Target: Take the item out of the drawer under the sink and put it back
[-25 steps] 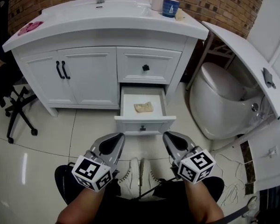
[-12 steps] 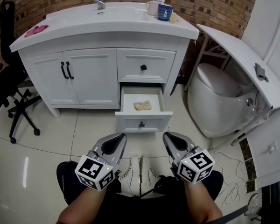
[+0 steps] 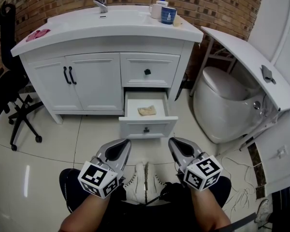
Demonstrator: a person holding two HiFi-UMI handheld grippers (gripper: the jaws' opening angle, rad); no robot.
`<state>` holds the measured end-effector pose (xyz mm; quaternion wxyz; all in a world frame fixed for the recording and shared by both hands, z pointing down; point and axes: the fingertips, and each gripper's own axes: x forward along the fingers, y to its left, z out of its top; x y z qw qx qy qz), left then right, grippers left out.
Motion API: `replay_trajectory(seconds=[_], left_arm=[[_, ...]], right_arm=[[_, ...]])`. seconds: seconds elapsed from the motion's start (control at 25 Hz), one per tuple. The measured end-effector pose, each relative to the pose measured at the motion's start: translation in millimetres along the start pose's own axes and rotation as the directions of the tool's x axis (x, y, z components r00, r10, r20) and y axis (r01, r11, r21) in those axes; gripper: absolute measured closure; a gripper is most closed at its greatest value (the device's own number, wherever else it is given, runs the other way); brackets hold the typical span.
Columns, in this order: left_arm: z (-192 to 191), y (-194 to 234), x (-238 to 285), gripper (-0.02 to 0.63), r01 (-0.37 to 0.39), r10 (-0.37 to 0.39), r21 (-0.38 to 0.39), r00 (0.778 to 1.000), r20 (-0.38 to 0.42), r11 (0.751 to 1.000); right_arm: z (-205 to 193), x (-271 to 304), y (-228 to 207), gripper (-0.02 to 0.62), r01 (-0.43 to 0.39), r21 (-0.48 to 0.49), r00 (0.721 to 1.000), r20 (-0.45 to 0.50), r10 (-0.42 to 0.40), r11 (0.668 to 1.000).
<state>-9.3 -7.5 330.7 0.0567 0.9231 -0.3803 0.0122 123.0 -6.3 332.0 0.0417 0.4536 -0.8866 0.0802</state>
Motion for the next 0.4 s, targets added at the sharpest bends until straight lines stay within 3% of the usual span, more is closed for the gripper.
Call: replay_trajectory(seconds=[0.4], left_arm=[[-0.3,3.2,1.1,0.600,0.001,-0.001,-0.001,1.000,-0.003,1.000]], right_arm=[[-1.5,2.0,-1.5,0.589,0.007,-0.006,1.000,-0.009,-0.007,1.000]])
